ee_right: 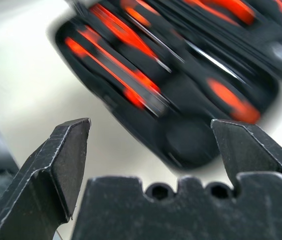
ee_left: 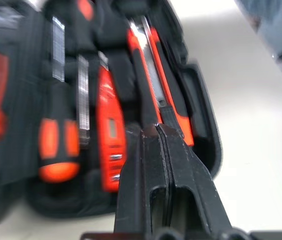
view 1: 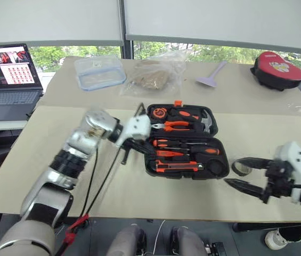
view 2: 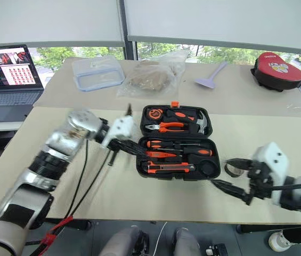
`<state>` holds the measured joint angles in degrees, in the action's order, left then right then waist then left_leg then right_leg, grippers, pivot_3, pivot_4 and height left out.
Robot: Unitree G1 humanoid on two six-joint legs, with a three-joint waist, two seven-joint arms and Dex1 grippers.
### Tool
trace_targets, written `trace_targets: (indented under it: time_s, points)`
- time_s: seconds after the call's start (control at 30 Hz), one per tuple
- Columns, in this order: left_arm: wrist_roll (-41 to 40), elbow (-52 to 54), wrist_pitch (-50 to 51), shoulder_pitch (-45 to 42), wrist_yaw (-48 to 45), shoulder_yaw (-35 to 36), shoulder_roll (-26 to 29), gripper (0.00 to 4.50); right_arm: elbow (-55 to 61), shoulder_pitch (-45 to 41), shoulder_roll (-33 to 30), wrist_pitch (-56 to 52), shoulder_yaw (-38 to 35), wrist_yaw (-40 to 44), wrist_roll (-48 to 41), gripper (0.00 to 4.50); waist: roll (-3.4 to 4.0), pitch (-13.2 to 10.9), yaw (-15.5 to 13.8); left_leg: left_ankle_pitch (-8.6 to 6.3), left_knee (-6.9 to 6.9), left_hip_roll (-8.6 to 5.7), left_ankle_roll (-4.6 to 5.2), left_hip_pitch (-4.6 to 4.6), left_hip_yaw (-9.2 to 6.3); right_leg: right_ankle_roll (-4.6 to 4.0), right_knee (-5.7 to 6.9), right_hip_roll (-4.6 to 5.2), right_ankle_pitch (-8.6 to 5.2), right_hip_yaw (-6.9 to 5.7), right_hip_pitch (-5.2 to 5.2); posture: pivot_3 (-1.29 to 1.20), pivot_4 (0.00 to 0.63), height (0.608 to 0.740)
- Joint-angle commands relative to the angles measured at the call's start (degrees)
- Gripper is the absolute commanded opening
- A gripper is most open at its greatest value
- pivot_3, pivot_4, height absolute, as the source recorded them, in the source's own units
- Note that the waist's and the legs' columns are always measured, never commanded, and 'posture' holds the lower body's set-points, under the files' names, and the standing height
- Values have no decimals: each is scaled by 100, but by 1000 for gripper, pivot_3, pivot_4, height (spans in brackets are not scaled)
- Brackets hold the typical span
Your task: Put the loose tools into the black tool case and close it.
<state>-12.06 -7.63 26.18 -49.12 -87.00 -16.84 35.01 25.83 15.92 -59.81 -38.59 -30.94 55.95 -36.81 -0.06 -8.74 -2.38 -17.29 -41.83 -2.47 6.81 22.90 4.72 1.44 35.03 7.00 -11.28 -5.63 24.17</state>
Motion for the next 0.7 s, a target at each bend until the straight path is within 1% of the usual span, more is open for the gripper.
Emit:
trace_targets:
  time_s: [0.03,0.17,0.23,0.27,0.3,0.33,0.57,0.67,0.7]
  points:
    - [-728,729,738,73,-269,363,278,1474,-897,-178,-334,584,24,466,543,4500,0,0,22,0,1,0,0,-2,0,2,-2,-2,-2,1,-3,0,150,728]
    - [-1075,1351,918,433,-272,468,480,2965,-1867,-912,-501,1036,887,696,1030,4500,7,-6,106,0,3,0,-4,-13,3,10,0,-2,-9,12,-7,0,150,728]
    - [-1178,1532,1021,507,-146,483,476,3658,-2155,-1291,-421,1195,1311,782,1213,4500,7,-10,114,4,7,1,-11,-14,2,5,1,-1,-12,12,-6,0,150,728]
    - [-1218,1605,1072,533,-78,490,467,4082,-2259,-1440,-374,1264,1488,814,1294,4500,7,-11,118,6,7,2,-15,-13,2,3,2,-1,-13,11,-5,0,150,728]
    - [-1263,1682,1103,562,-3,506,451,4370,-2350,-1578,-322,1351,1663,840,1385,4500,9,-12,121,8,8,3,-17,-13,1,1,2,-1,-13,10,-5,0,150,728]
    - [-1293,1759,1130,594,52,508,456,4486,-2438,-1723,-260,1404,1827,843,1462,4500,10,-13,127,8,9,3,-17,-13,1,0,3,-1,-13,9,-5,0,150,728]
    - [-1297,2084,1098,745,335,447,555,4486,-2812,-2201,45,1661,2460,862,1823,4500,18,-18,155,11,12,3,-23,-15,1,0,3,-3,-13,5,-9,0,150,728]
    - [-1293,2104,1059,734,440,424,541,4500,-2886,-2297,177,1785,2646,804,1989,3801,20,-18,155,10,13,1,-24,-15,1,0,2,-3,-13,4,-10,0,150,728]
    - [-1278,2098,1038,726,466,407,538,4500,-2914,-2336,233,1797,2692,759,2038,3438,20,-19,156,10,13,1,-25,-16,1,0,2,-4,-13,3,-11,0,150,728]
